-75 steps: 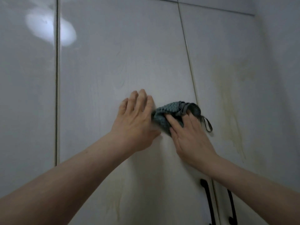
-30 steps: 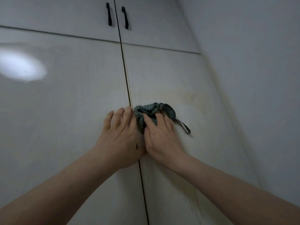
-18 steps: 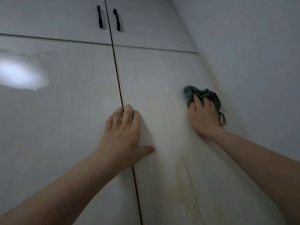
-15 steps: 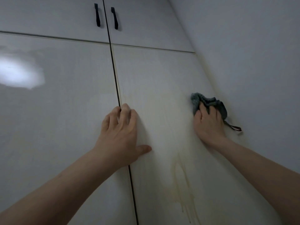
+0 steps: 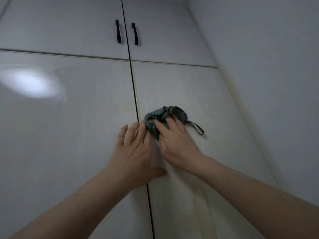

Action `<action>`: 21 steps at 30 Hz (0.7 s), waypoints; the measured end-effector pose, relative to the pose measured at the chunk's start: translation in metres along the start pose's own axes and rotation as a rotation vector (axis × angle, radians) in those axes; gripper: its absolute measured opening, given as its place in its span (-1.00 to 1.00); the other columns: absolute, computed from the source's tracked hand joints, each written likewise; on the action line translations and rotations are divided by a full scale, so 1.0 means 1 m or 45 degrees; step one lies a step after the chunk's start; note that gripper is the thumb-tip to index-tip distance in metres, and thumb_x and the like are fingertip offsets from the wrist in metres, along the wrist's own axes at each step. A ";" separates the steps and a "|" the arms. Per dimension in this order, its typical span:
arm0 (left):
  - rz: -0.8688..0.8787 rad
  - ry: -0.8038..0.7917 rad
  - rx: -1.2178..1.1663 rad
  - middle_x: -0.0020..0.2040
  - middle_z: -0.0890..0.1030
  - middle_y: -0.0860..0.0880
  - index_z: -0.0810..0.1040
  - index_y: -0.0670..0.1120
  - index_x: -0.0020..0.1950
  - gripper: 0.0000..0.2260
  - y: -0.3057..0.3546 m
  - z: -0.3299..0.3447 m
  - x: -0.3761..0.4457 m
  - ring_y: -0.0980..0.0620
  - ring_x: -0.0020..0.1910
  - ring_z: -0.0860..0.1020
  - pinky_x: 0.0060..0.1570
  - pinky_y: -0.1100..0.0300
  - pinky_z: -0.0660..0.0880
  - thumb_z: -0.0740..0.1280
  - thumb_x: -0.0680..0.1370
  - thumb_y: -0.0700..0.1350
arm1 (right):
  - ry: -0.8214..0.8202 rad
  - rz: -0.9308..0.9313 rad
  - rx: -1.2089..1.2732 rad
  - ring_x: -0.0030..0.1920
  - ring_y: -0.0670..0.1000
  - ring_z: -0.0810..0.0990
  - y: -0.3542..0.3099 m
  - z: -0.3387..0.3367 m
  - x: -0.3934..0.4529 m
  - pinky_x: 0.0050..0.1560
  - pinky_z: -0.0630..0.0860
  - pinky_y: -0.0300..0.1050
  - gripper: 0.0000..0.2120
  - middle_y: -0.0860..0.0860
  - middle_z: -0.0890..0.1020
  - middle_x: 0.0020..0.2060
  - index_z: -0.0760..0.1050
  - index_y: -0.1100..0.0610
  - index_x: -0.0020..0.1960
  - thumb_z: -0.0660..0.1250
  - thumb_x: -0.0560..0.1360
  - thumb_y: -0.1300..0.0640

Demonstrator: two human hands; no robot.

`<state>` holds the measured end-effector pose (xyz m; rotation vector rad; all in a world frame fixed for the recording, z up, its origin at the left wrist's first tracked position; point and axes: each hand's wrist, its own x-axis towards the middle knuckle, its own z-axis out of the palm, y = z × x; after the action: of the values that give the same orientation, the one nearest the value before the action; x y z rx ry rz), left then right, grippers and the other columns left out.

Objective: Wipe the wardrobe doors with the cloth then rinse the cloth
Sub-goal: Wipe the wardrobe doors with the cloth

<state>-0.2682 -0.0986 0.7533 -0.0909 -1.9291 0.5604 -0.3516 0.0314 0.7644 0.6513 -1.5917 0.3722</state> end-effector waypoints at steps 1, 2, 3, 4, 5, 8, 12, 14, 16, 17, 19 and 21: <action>-0.001 -0.004 0.003 0.59 -0.20 -0.11 -0.22 -0.16 0.58 0.13 -0.002 0.000 0.001 -0.14 0.56 -0.22 0.51 -0.07 -0.27 0.17 0.34 0.54 | -0.011 0.008 -0.004 0.49 0.24 0.11 0.000 0.000 0.012 0.51 0.04 0.11 -0.43 0.17 0.29 0.43 0.24 0.07 0.51 -0.09 0.52 0.03; 0.002 -0.006 -0.001 0.59 -0.23 -0.12 -0.23 -0.16 0.58 0.13 -0.003 0.000 0.002 -0.14 0.56 -0.23 0.51 -0.08 -0.27 0.17 0.34 0.54 | -0.030 0.028 -0.004 0.52 0.20 0.04 0.002 0.001 0.024 0.52 -0.04 0.09 -0.45 0.15 0.22 0.48 0.18 0.03 0.53 -0.10 0.55 0.02; 0.010 -0.018 -0.009 0.58 -0.25 -0.12 -0.23 -0.15 0.58 0.13 -0.004 0.000 0.003 -0.14 0.56 -0.24 0.51 -0.08 -0.26 0.17 0.34 0.54 | -0.051 0.056 -0.002 0.54 0.17 -0.02 0.005 0.001 0.035 0.53 -0.09 0.07 -0.47 0.13 0.15 0.52 0.11 0.00 0.55 -0.11 0.58 -0.01; 0.019 -0.038 -0.012 0.58 -0.28 -0.13 -0.25 -0.14 0.58 0.12 -0.005 0.000 0.004 -0.14 0.56 -0.24 0.52 -0.08 -0.24 0.16 0.35 0.54 | -0.062 0.087 0.000 0.54 0.16 -0.05 0.011 0.001 0.045 0.53 -0.12 0.07 -0.49 0.12 0.10 0.54 0.06 -0.03 0.56 -0.11 0.62 -0.02; 0.024 -0.055 -0.014 0.58 -0.30 -0.13 -0.26 -0.13 0.58 0.11 -0.006 0.000 0.004 -0.13 0.56 -0.25 0.53 -0.08 -0.23 0.16 0.36 0.53 | -0.068 0.123 0.004 0.55 0.15 -0.07 0.018 -0.001 0.056 0.53 -0.12 0.08 -0.50 0.11 0.07 0.55 0.03 -0.05 0.57 -0.10 0.64 -0.04; 0.023 -0.077 -0.005 0.58 -0.33 -0.12 -0.28 -0.14 0.58 0.11 -0.006 0.002 0.002 -0.12 0.56 -0.27 0.53 -0.06 -0.22 0.15 0.37 0.53 | -0.074 0.315 0.026 0.55 0.15 -0.05 0.057 -0.012 0.077 0.51 -0.10 0.11 -0.50 0.09 0.05 0.56 0.01 -0.05 0.57 -0.09 0.64 -0.05; 0.003 -0.080 0.008 0.59 -0.27 -0.11 -0.23 -0.14 0.58 0.09 -0.004 0.001 0.002 -0.13 0.57 -0.21 0.53 -0.06 -0.17 0.17 0.38 0.51 | -0.032 0.622 -0.008 0.53 0.20 0.00 0.107 -0.021 0.052 0.50 -0.05 0.18 -0.50 0.12 0.07 0.54 -0.01 -0.04 0.57 -0.11 0.64 -0.05; -0.005 -0.059 0.003 0.59 -0.19 -0.11 -0.16 -0.15 0.58 0.05 -0.001 0.001 -0.001 -0.15 0.56 -0.12 0.51 -0.06 -0.11 0.20 0.39 0.48 | 0.021 0.732 0.002 0.52 0.20 0.01 0.120 -0.020 0.023 0.49 -0.03 0.16 -0.50 0.15 0.10 0.53 0.00 -0.03 0.57 -0.10 0.64 -0.03; -0.004 -0.033 0.015 0.58 -0.12 -0.13 -0.09 -0.17 0.57 0.02 0.005 0.003 -0.008 -0.18 0.54 -0.04 0.49 -0.06 -0.05 0.22 0.40 0.46 | 0.048 0.796 0.033 0.51 0.19 0.02 0.121 -0.019 -0.003 0.47 0.01 0.15 -0.50 0.16 0.11 0.50 0.00 -0.04 0.57 -0.09 0.64 -0.03; 0.001 -0.040 0.021 0.58 -0.11 -0.14 -0.09 -0.18 0.57 0.03 0.010 0.005 -0.014 -0.19 0.53 -0.03 0.49 -0.06 -0.04 0.23 0.40 0.46 | 0.046 0.818 0.035 0.50 0.20 0.03 0.117 -0.019 -0.017 0.46 0.03 0.15 -0.50 0.16 0.12 0.49 0.01 -0.06 0.57 -0.09 0.64 -0.04; 0.012 -0.072 0.014 0.57 -0.14 -0.15 -0.13 -0.19 0.57 0.06 0.017 0.011 -0.028 -0.19 0.54 -0.08 0.50 -0.07 -0.07 0.23 0.39 0.47 | 0.045 0.834 0.010 0.44 0.21 0.11 0.102 -0.015 -0.044 0.41 0.09 0.14 -0.51 0.15 0.15 0.45 0.03 -0.07 0.56 -0.08 0.64 -0.04; 0.036 -0.099 -0.005 0.57 -0.19 -0.15 -0.19 -0.18 0.57 0.09 0.023 0.015 -0.043 -0.19 0.55 -0.14 0.51 -0.06 -0.11 0.23 0.38 0.48 | 0.079 0.814 -0.041 0.33 0.19 0.19 0.077 -0.009 -0.075 0.35 0.14 0.12 -0.52 0.15 0.22 0.38 0.08 -0.06 0.55 -0.05 0.64 -0.02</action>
<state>-0.2680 -0.0972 0.7022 -0.1004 -2.0075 0.5868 -0.3894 0.1114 0.7022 0.0851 -1.7167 0.8243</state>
